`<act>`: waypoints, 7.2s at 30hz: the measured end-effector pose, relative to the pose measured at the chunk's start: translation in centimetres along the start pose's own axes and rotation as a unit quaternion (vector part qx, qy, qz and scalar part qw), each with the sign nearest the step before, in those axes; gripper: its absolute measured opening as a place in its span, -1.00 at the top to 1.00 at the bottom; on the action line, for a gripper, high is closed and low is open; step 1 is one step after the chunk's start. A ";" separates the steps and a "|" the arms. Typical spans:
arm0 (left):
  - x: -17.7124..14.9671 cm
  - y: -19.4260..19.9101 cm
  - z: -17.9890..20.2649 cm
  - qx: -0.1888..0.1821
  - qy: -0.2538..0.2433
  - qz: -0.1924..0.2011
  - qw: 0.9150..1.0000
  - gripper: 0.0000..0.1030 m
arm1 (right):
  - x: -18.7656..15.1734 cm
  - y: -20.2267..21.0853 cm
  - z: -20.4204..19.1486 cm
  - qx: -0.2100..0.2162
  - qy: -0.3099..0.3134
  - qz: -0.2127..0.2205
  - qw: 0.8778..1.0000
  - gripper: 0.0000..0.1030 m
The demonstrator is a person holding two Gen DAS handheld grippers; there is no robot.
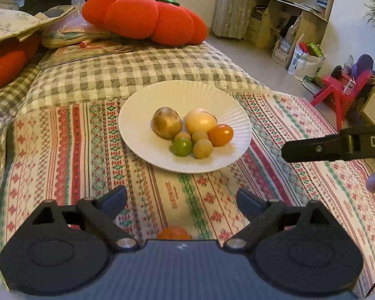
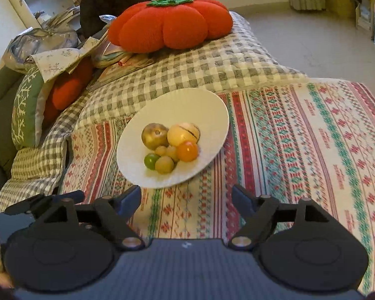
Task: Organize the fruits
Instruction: 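Withdraw both tools from the plate toward the remaining tangerines, then grasp a large orange tangerine with the right tool while the left tool grasps another tangerine, then carry both tangerines onto the white plate and open both tools to release them, then withdraw both tools from the plate toward the remaining fruits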
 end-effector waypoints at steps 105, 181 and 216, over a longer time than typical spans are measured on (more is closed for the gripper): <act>-12.5 0.2 -0.4 -0.063 0.016 0.074 0.995 0.69 | -13.3 -1.1 2.4 -0.030 0.054 0.096 0.993 0.34; 13.5 -11.3 -0.5 -0.027 -0.012 0.017 0.999 -0.30 | 5.7 -7.9 0.9 -0.019 0.132 0.098 0.986 -0.42; -3.6 3.4 -4.0 0.024 0.023 0.048 0.998 -0.77 | -4.8 0.6 -5.9 -0.052 0.175 0.058 0.981 -0.84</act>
Point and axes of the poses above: each gripper's, at about its wrist camera, not at the fingertips, and y roughly against the way its jaws point, z to its right, x to its top, the point moved 3 cm from there along -y, roughly the way its jaws point, and after that the axes turned 8 degrees about -z, right-handed, at the moved point
